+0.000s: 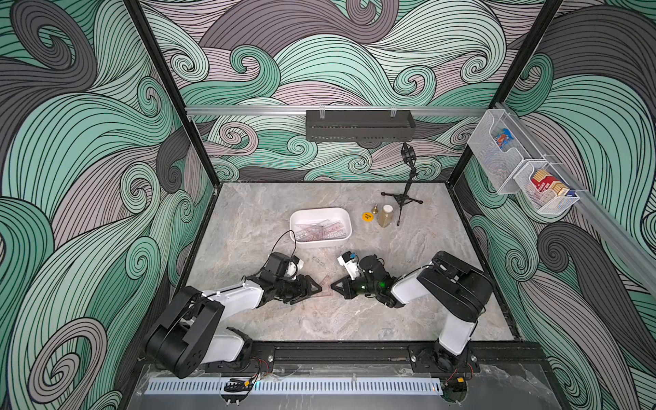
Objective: Put the scattered rulers into the storage box
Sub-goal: Pick up the ruler from the center of the board.
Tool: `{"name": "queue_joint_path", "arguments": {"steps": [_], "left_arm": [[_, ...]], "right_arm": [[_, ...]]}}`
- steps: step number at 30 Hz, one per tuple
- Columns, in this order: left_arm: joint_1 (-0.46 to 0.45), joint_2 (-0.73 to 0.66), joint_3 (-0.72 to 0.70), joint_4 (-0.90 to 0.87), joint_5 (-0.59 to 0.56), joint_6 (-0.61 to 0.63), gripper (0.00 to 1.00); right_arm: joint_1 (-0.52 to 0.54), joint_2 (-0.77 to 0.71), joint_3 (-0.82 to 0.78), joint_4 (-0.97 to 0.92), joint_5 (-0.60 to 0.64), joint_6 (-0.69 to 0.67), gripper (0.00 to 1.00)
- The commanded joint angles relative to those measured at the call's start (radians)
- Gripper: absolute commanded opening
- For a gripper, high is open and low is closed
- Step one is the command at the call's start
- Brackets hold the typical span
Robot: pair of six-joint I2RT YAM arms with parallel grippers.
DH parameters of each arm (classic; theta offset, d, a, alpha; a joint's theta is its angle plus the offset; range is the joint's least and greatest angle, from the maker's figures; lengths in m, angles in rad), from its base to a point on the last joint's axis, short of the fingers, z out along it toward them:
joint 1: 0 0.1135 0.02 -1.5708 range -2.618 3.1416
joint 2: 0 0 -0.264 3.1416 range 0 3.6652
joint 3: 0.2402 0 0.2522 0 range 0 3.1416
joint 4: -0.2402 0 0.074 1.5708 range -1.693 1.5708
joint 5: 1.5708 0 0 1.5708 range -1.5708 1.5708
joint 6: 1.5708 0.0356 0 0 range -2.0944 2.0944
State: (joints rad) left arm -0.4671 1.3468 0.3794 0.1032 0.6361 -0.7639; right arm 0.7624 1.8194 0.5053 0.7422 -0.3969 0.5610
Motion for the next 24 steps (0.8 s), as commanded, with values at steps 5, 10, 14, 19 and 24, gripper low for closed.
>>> {"name": "queue_joint_path", "arguments": {"steps": [5,10,14,19,24], "left_arm": [[-0.006,0.069,0.004,-0.013,-0.041,0.002,0.61],[-0.005,0.111,0.006,0.025,-0.041,-0.011,0.52],[-0.009,0.139,0.004,0.066,-0.029,-0.024,0.48],[-0.017,0.178,0.009,0.104,-0.026,-0.037,0.46],[-0.027,0.232,0.021,0.140,-0.024,-0.046,0.43]], "right_arm": [[-0.005,0.018,-0.031,-0.012,-0.010,0.011,0.07],[-0.005,0.014,-0.044,0.012,-0.025,0.031,0.07],[-0.004,0.015,-0.053,0.033,-0.037,0.047,0.07],[-0.003,0.022,-0.068,0.074,-0.055,0.078,0.07],[0.000,0.033,-0.083,0.119,-0.075,0.109,0.07]]}}
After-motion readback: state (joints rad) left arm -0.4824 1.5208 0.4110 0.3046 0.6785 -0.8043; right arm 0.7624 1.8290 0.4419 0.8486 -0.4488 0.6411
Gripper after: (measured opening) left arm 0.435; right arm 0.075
